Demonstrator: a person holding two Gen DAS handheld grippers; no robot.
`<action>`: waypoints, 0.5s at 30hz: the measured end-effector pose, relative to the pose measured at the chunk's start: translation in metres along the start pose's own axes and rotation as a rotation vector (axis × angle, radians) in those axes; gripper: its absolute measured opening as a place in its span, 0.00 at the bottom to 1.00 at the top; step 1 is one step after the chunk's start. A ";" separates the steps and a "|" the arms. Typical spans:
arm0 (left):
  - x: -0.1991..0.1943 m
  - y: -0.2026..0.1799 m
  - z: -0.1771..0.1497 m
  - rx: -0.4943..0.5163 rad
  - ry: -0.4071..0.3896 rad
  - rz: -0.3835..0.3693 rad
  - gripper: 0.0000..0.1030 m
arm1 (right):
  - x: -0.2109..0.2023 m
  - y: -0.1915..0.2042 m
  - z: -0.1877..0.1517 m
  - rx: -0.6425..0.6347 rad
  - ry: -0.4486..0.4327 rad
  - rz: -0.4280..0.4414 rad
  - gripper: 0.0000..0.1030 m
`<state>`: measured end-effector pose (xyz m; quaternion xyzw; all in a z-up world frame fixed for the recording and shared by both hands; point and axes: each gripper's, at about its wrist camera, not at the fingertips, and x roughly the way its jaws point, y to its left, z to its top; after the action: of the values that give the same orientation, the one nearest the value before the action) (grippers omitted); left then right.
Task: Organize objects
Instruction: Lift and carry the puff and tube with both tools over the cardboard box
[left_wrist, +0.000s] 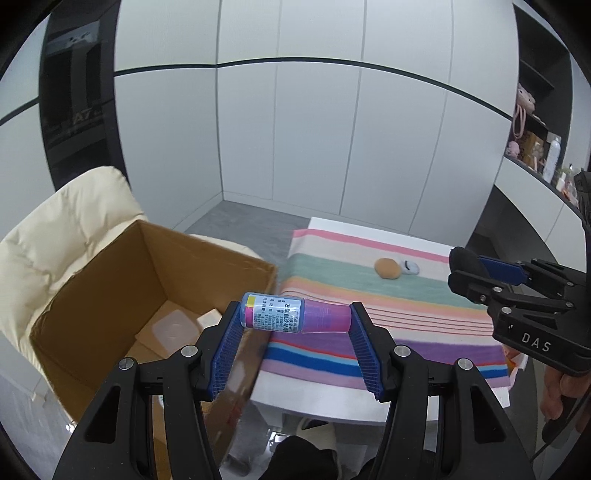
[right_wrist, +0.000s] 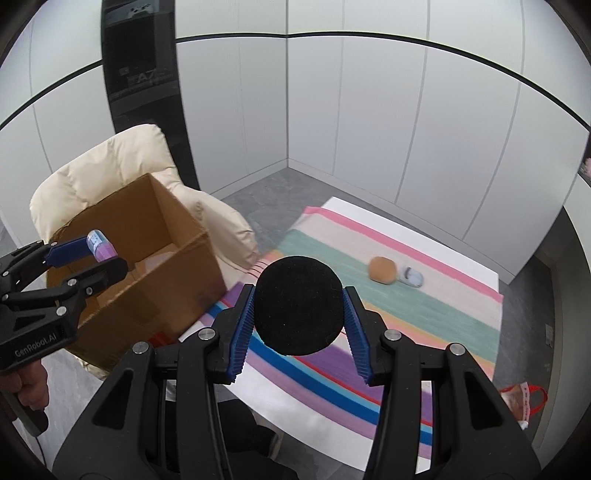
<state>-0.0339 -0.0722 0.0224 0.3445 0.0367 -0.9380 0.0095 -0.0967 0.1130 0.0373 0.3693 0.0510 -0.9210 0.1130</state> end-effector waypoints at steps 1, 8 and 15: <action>-0.001 0.004 -0.001 -0.008 0.002 0.004 0.56 | 0.001 0.005 0.001 -0.005 0.001 0.006 0.47; -0.006 0.038 -0.010 -0.059 0.005 0.063 0.56 | 0.012 0.045 0.011 -0.053 -0.007 0.055 0.47; -0.009 0.068 -0.020 -0.103 0.012 0.125 0.57 | 0.022 0.081 0.017 -0.091 -0.007 0.103 0.47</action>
<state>-0.0112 -0.1381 0.0084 0.3507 0.0633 -0.9304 0.0855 -0.1040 0.0280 0.0336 0.3625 0.0735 -0.9120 0.1772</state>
